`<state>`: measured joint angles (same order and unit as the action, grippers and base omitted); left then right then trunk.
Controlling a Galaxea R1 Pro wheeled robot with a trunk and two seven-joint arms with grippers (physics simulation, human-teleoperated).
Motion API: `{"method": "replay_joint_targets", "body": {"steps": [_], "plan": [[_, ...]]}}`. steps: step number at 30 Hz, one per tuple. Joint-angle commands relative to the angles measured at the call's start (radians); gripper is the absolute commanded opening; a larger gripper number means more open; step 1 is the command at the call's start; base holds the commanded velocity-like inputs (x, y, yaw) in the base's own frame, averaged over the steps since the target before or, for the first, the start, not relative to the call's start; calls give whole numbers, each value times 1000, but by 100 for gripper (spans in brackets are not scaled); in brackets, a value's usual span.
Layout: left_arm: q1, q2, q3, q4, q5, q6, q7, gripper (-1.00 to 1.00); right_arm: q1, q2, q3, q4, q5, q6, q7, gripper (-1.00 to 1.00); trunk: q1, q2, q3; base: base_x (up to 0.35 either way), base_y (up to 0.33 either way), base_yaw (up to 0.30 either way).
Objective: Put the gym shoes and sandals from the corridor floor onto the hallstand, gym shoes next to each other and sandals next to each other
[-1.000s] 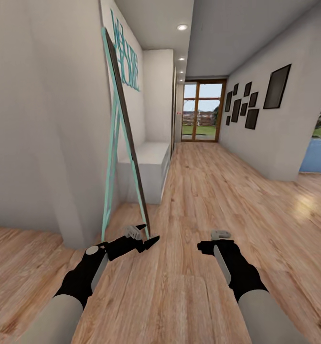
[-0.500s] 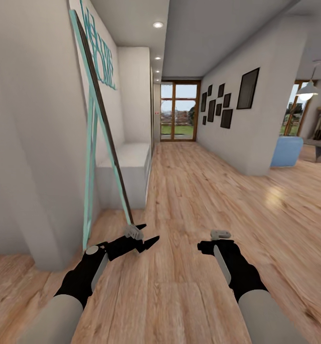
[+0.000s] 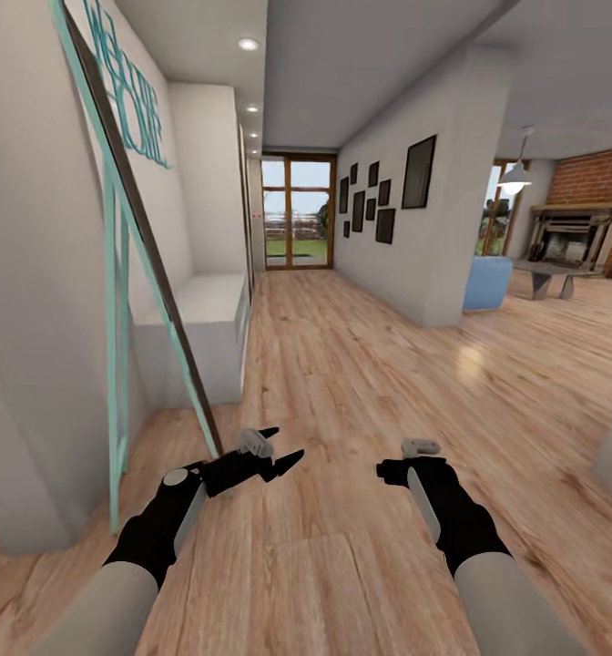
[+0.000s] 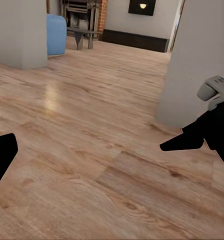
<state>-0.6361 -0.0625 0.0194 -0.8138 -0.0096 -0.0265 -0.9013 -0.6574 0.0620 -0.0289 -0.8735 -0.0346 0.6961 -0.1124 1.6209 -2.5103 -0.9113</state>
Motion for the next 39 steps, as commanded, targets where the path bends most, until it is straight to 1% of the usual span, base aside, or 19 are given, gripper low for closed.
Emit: {"method": "replay_joint_targets", "body": {"steps": [1, 10, 17, 39], "plan": [[0, 0, 2, 0, -1, -3, -4, 100, -1, 1, -2, -1, -4, 4, -4, 100, 0, 0, -1, 0, 0, -299], [0, 0, 2, 0, -2, -3, -4, 100, -1, 1, -2, -1, -4, 4, -4, 100, 0, 0, -1, 30, 0, -299], [0, 0, 2, 0, -2, -3, -3, 100, -1, 1, -2, -1, -4, 4, -5, 100, 0, 0, -1, 243, 0, -241], [0, 0, 2, 0, -2, -3, -3, 100, 0, 1, -2, 1, -4, 3, -4, 100, 0, 0, -1, 340, 0, -10]]}}
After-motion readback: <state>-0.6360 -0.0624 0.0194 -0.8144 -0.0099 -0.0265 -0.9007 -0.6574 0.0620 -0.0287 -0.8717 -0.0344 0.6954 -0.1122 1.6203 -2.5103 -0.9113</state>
